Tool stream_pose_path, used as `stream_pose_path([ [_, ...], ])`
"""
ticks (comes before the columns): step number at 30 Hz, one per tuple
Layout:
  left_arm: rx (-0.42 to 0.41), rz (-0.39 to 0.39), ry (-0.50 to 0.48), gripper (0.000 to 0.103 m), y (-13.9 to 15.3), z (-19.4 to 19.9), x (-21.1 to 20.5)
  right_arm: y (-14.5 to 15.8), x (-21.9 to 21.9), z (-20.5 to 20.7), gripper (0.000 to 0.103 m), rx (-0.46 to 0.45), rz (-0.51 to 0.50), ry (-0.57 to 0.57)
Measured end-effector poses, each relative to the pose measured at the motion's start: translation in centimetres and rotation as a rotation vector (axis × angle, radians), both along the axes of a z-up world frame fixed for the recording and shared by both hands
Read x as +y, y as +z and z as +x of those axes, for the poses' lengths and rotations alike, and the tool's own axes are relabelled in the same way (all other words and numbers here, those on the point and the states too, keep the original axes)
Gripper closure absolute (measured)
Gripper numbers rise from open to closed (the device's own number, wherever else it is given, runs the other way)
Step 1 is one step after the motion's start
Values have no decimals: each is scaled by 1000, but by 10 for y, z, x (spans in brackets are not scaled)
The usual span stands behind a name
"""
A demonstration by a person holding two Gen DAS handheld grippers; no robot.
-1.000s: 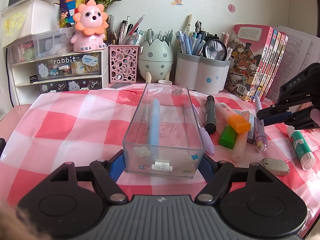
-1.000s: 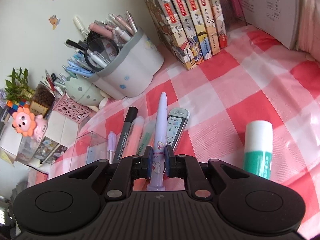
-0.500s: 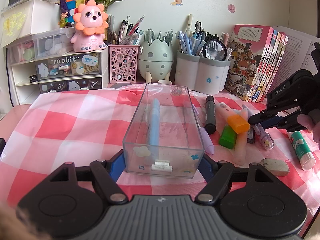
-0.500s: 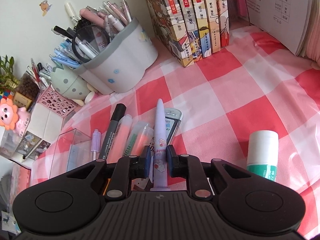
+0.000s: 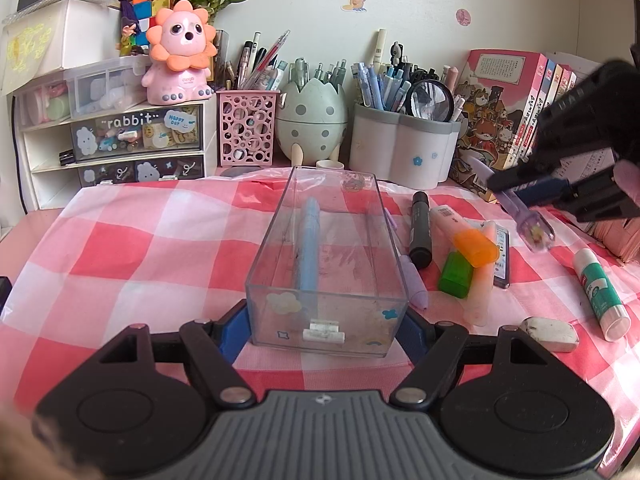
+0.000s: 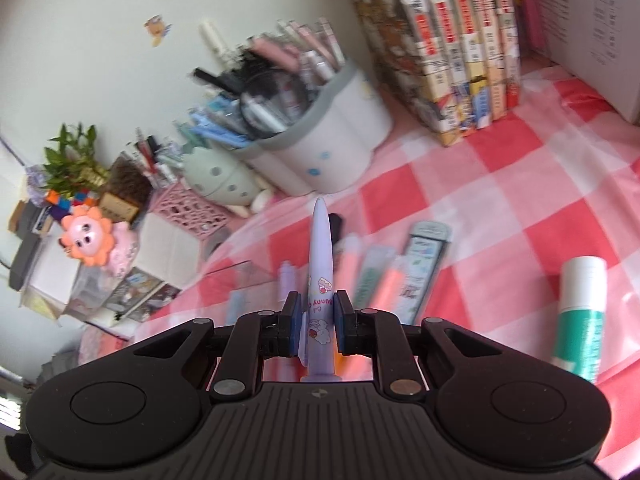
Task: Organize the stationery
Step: 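Carry the lavender pen into the clear tray and open the right tool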
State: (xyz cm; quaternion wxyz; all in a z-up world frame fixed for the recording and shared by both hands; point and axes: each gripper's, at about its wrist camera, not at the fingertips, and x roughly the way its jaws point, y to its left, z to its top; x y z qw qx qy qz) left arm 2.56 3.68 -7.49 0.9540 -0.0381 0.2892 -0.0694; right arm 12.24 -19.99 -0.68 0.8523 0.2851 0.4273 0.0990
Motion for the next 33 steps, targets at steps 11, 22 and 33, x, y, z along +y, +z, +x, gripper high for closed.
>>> stream_pose_path([
  [11, 0, 0, 0, 54, 0, 0, 0, 2, 61, 11, 88, 34, 34, 106],
  [22, -1, -8, -1, 54, 0, 0, 1, -9, 102, 22, 88, 71, -43, 128],
  [33, 0, -9, -1, 54, 0, -1, 1, -13, 116, 28, 82, 84, -93, 104],
])
